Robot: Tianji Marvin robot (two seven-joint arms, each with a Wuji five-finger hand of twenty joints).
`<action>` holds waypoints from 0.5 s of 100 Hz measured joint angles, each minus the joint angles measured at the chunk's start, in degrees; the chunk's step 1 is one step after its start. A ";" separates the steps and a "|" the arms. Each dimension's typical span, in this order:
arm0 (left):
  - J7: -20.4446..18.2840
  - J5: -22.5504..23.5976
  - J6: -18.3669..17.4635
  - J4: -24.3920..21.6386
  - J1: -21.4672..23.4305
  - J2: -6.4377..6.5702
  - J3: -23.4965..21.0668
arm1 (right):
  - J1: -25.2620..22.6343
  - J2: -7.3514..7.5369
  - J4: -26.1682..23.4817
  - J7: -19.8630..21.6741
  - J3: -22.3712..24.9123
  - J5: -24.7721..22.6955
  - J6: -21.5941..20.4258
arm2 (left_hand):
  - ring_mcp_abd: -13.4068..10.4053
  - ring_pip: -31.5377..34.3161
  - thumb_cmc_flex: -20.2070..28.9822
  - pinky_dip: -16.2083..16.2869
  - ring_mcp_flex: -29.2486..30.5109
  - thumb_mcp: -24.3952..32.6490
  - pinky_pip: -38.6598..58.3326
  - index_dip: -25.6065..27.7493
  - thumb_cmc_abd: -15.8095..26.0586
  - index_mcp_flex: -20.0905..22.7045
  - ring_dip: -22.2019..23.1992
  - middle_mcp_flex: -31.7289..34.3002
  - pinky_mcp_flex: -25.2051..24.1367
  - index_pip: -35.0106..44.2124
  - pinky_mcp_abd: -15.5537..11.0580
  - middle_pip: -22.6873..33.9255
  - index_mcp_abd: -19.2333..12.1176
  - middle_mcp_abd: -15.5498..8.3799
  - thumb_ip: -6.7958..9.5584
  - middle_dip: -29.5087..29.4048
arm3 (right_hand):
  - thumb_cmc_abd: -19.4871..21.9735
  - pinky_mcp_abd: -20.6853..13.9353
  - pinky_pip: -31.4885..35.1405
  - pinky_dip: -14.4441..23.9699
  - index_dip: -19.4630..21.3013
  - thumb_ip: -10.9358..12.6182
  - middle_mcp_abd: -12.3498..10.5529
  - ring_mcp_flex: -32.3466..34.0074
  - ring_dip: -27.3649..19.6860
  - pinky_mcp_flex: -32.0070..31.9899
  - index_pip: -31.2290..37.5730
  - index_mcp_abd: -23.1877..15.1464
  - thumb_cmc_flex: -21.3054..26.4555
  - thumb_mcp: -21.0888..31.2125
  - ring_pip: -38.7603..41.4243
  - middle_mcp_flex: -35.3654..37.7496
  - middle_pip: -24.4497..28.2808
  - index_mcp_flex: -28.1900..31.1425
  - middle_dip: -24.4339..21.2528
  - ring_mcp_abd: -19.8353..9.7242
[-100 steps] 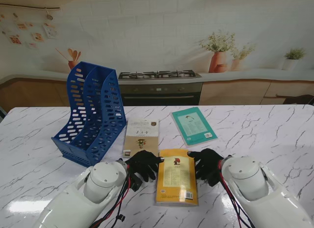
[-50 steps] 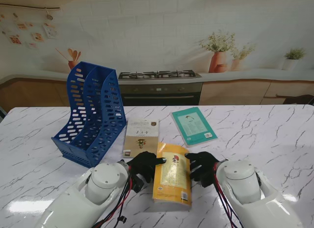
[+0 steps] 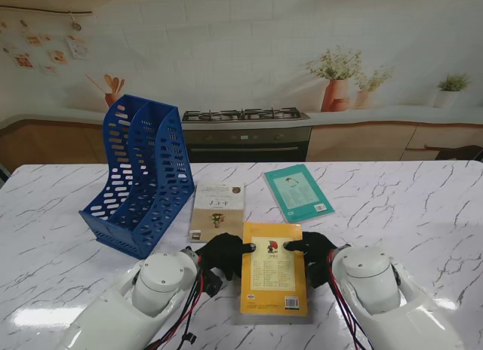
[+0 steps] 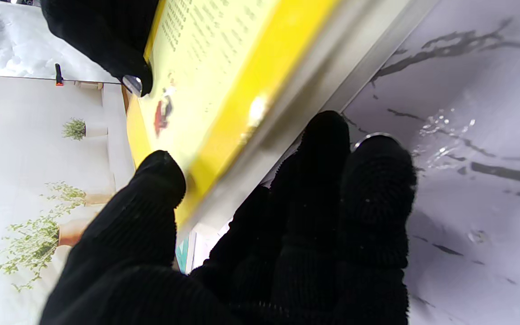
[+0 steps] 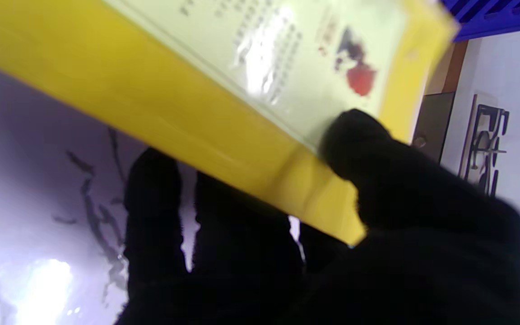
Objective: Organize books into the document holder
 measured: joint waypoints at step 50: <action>3.09 2.57 -2.68 -3.81 4.06 -0.07 -2.14 | -4.04 1.06 -3.66 3.43 3.14 0.79 -8.73 | 3.15 -2.43 0.06 2.78 -4.99 -0.51 0.25 -0.44 -0.01 -0.19 0.03 -2.75 -9.56 -1.74 4.37 -2.96 -3.55 -2.68 0.00 -1.61 | 2.40 -0.57 9.97 2.96 12.59 -0.43 -1.21 5.90 1.83 7.84 -2.15 3.68 0.38 1.42 11.97 6.15 5.67 4.33 7.90 -0.04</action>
